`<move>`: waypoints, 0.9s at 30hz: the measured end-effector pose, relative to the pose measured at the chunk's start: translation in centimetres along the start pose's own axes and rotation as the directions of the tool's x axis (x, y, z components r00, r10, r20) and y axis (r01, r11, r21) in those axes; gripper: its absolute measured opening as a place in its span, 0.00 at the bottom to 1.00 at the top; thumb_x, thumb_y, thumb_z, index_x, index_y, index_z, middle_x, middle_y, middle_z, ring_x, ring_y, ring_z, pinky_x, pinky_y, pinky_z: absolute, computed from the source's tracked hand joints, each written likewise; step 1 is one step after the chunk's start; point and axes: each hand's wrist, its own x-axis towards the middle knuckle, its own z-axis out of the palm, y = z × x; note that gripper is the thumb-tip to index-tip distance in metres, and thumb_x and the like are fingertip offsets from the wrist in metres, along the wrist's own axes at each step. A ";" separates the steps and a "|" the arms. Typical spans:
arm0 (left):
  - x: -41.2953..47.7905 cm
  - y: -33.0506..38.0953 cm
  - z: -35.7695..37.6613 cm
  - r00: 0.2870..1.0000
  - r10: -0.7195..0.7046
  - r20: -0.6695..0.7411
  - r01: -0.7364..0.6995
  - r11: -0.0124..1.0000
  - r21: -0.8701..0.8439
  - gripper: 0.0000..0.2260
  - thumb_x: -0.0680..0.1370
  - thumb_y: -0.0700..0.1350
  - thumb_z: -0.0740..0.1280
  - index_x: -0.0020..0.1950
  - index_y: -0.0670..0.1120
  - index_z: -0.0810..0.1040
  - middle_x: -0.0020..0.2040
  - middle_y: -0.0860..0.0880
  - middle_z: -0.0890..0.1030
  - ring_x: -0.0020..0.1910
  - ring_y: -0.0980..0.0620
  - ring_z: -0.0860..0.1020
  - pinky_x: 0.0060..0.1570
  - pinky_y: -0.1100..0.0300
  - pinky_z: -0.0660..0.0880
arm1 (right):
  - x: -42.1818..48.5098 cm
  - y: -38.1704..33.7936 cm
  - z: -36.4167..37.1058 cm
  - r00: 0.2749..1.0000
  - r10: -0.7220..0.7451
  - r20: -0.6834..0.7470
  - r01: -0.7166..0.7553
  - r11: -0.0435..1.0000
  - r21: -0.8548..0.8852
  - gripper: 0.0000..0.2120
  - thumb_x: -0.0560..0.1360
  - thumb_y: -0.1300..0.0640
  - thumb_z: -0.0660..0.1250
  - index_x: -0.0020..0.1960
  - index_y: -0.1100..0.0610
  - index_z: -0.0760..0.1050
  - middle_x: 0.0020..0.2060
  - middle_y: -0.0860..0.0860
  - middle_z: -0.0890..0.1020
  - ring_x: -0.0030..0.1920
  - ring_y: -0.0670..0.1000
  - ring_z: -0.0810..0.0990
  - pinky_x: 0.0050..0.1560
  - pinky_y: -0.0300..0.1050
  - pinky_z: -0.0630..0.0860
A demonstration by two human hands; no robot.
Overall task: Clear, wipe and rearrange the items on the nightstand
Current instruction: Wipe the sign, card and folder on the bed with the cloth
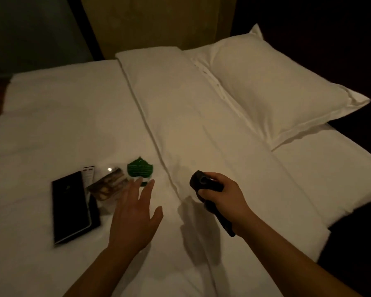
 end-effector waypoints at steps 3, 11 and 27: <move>0.6 -5.0 -2.3 0.990 0.021 -0.139 -0.025 0.999 -0.029 0.29 0.74 0.47 0.71 0.73 0.43 0.69 0.74 0.39 0.68 0.74 0.38 0.63 0.72 0.40 0.64 | 0.6 -0.9 4.9 1.000 0.015 0.004 -0.015 1.000 0.005 0.19 0.71 0.61 0.73 0.59 0.46 0.80 0.50 0.50 0.84 0.44 0.53 0.85 0.47 0.55 0.83; 4.1 -13.8 -3.1 0.963 -0.256 0.087 0.269 0.871 -0.411 0.24 0.81 0.48 0.64 0.76 0.46 0.65 0.73 0.40 0.69 0.69 0.40 0.69 0.68 0.45 0.68 | 1.4 -1.9 12.7 0.996 0.085 0.002 -0.085 0.989 0.124 0.21 0.68 0.66 0.75 0.54 0.45 0.82 0.49 0.53 0.84 0.42 0.57 0.86 0.42 0.54 0.84; 6.5 -9.9 -2.4 0.925 -0.313 0.215 0.310 0.298 -0.903 0.14 0.81 0.43 0.64 0.44 0.57 0.85 0.43 0.50 0.87 0.44 0.49 0.85 0.45 0.54 0.81 | 3.6 -1.6 17.6 0.957 -0.196 -0.212 0.198 0.980 -0.014 0.19 0.71 0.61 0.71 0.57 0.42 0.79 0.49 0.41 0.83 0.51 0.43 0.82 0.53 0.50 0.82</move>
